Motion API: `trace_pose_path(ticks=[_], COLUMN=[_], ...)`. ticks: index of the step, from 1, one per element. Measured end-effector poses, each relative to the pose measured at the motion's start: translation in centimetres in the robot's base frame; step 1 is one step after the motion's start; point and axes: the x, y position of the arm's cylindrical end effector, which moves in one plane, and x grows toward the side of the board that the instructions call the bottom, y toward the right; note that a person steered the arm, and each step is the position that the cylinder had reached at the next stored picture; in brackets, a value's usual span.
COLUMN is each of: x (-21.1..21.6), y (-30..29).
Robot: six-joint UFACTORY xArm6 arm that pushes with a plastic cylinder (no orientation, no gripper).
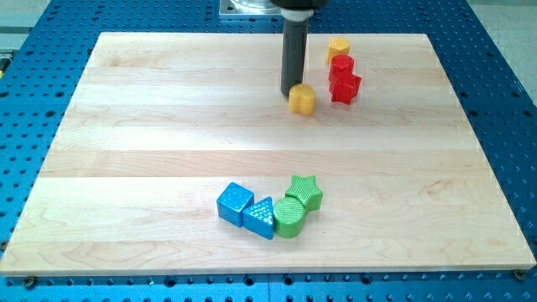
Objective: Move the yellow heart to the bottom of the red star
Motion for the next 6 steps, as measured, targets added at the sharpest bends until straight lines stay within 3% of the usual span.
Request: trace_pose_path(ticks=[2,3,5,6], x=[0.6,3.2,3.3,3.3], y=[-3.2,-2.7,4.6,0.5])
